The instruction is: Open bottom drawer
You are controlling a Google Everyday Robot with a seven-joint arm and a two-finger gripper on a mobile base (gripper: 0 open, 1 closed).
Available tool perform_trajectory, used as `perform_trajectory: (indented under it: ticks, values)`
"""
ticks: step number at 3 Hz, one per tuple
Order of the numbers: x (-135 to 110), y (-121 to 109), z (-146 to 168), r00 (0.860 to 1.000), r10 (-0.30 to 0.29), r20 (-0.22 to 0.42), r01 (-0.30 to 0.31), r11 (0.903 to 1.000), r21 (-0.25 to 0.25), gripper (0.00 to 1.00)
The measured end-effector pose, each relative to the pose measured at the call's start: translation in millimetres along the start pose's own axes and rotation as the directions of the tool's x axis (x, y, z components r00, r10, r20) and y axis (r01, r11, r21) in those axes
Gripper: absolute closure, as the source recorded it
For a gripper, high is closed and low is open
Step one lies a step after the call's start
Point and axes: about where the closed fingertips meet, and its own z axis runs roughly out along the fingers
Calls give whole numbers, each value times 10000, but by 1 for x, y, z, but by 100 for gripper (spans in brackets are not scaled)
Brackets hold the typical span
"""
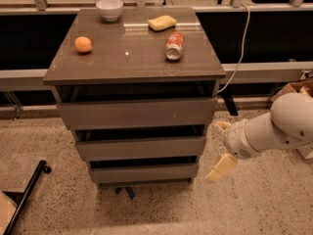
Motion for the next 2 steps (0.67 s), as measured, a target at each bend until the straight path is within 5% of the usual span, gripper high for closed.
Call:
perform_trajectory:
  ticks: [2]
  values:
    - [66,9,74,9973,725,125,-719,9963,-472,0]
